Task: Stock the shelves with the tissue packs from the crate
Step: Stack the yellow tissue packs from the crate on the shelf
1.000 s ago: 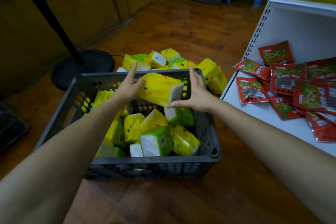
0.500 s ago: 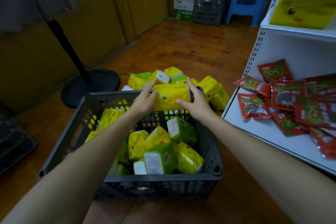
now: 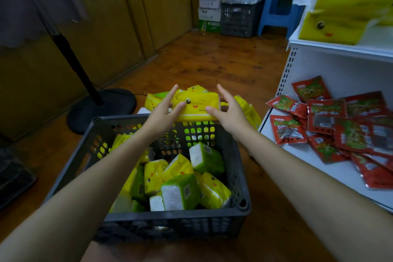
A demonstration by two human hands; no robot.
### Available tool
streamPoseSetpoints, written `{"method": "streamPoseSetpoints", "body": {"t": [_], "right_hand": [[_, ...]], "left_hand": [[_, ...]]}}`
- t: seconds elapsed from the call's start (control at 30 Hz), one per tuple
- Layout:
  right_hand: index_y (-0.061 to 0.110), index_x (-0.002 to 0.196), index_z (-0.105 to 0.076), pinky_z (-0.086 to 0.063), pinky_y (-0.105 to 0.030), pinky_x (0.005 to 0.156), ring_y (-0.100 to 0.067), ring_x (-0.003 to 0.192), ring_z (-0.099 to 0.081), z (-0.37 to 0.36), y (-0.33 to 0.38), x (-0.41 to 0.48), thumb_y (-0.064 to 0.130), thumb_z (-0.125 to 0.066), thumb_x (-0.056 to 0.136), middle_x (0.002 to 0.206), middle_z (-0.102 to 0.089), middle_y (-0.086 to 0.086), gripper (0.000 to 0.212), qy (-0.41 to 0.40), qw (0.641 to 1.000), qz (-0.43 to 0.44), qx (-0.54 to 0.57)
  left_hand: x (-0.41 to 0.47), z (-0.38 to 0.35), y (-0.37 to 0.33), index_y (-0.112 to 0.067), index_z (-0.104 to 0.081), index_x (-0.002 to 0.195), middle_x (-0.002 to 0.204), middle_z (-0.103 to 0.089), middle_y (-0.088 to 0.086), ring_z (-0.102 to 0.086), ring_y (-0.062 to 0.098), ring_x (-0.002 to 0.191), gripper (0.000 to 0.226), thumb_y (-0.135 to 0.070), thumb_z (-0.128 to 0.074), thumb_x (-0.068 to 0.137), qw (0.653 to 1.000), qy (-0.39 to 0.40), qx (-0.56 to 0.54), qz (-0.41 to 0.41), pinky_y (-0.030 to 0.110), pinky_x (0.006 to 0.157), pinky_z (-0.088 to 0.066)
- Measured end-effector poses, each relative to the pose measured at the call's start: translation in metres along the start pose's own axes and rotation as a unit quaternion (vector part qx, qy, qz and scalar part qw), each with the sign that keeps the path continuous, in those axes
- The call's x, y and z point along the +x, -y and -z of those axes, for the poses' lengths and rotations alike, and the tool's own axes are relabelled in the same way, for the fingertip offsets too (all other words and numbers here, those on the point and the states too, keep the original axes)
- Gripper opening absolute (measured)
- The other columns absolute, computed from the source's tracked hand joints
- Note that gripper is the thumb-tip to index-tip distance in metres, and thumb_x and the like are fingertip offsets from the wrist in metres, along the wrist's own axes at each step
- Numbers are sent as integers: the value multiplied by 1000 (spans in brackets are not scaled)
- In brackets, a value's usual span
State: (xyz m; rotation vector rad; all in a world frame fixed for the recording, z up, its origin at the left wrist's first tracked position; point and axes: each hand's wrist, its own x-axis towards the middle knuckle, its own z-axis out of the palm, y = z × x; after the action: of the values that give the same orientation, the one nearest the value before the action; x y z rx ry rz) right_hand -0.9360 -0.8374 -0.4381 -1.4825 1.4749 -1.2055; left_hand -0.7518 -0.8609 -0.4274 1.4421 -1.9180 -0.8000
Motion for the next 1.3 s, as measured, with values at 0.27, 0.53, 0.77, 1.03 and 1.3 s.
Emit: {"method": "streamPoseSetpoints", "body": {"t": [0.27, 0.53, 0.77, 1.03, 1.3], "right_hand": [[19, 136, -43, -25, 7, 81, 7, 86, -42, 63, 65, -5, 11, -64, 85, 118, -43, -16, 55, -74, 990, 124, -12], [41, 108, -53, -42, -35, 101, -21, 117, -49, 220, 157, -4, 37, -67, 75, 121, -53, 0, 36, -285, 919, 273, -2], [42, 94, -60, -49, -48, 94, -19, 106, -62, 372, 130, -26, 41, -71, 64, 114, -62, 2, 32, -410, 877, 244, 55], [24, 99, -61, -48, -44, 91, -27, 100, -60, 452, 65, 50, 11, -75, 74, 104, -63, -10, 32, -428, 887, 173, -6], [7, 114, -62, -35, 0, 70, -9, 86, -53, 447, 34, 130, 8, -72, 77, 106, -56, -11, 38, -394, 908, 116, -80]], "left_hand": [[20, 23, -83, -47, -37, 134, 131, -52, 3, -53, 19, 117, 39, -35, -44, 97, 983, -55, -92, -146, 47, 102, -42], [68, 19, -290, -58, -39, 127, 127, -53, 6, -55, 25, 116, 40, -54, -42, 88, 932, -48, -89, -348, 52, 95, -47], [100, -78, -390, -31, -17, 149, 141, -42, 6, -40, 19, 130, 54, -42, -35, 99, 905, -19, 58, -421, 31, 102, -34], [155, -129, -358, -48, 2, 145, 150, -35, 2, -35, 27, 135, 90, -86, -1, 64, 894, 34, 354, -273, 48, 108, -30], [161, -131, -357, -43, 1, 147, 140, -45, 6, -44, 29, 125, 86, -79, -7, 68, 889, 20, 372, -268, 45, 97, -41]]}}
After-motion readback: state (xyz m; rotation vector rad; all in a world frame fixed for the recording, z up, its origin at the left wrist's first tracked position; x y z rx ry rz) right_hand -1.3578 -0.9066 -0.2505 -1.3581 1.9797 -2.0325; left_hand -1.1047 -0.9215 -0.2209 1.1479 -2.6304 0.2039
